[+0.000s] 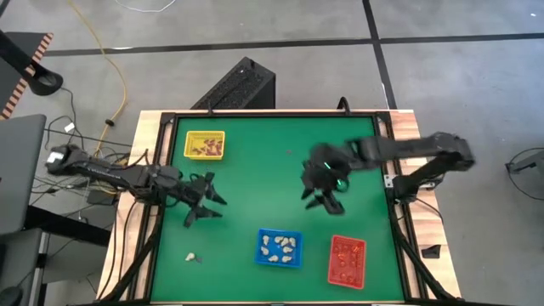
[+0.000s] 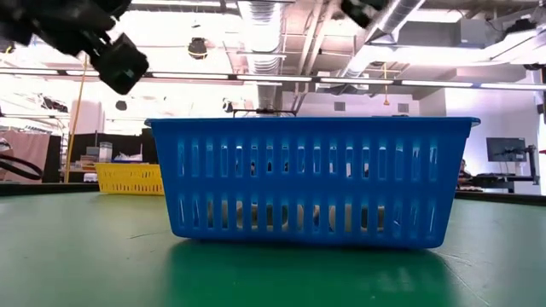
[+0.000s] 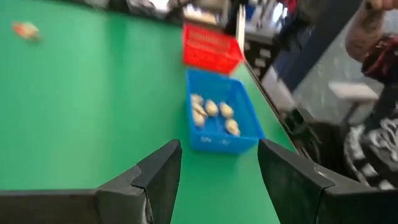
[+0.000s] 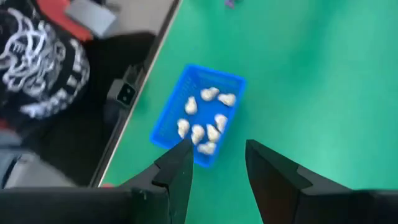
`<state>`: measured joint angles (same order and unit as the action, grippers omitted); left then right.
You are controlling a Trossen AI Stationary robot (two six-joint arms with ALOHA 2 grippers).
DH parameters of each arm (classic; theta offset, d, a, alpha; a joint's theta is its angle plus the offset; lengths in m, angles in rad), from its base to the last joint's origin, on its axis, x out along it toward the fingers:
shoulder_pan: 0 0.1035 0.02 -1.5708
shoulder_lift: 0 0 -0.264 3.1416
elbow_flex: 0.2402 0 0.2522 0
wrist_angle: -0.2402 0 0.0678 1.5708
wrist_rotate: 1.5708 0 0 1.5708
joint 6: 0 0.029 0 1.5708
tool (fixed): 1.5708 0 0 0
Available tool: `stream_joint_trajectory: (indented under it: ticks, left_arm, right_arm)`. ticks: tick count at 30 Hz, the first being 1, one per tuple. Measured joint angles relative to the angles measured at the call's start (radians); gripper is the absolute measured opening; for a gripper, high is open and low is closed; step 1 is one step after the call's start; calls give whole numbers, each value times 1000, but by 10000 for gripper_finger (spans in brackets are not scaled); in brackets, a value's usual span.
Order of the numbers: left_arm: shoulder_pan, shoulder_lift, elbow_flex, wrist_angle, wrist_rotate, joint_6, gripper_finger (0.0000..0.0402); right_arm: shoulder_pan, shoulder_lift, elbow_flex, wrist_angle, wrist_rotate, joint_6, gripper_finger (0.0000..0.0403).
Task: Sort Halloween decoration
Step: Put the white skull toy into the blue basket
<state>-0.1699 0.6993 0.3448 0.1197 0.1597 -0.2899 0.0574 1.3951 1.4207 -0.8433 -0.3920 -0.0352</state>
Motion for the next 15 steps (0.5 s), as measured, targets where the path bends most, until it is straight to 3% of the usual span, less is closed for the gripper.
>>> stream_joint_trajectory:
  ticks: [4,7,11,13,15]
  left_arm:
    - [-145,140,135,-175,-119,-73,203]
    - [-210,273,246,-286,-245,-72,203]
    - [-144,453,379,-303,-458,158,203]
    - [-33,547,428,-256,-412,283,203]
    - [94,644,468,-193,-285,396,203]
  right_arm:
    - [155,-178,-348,348,152,141,177]
    - [272,-268,-532,528,335,202,177]
    - [379,-329,-694,654,588,230,177]
    - [402,-353,-727,674,667,211,177]
    - [399,-377,-731,649,687,210,177]
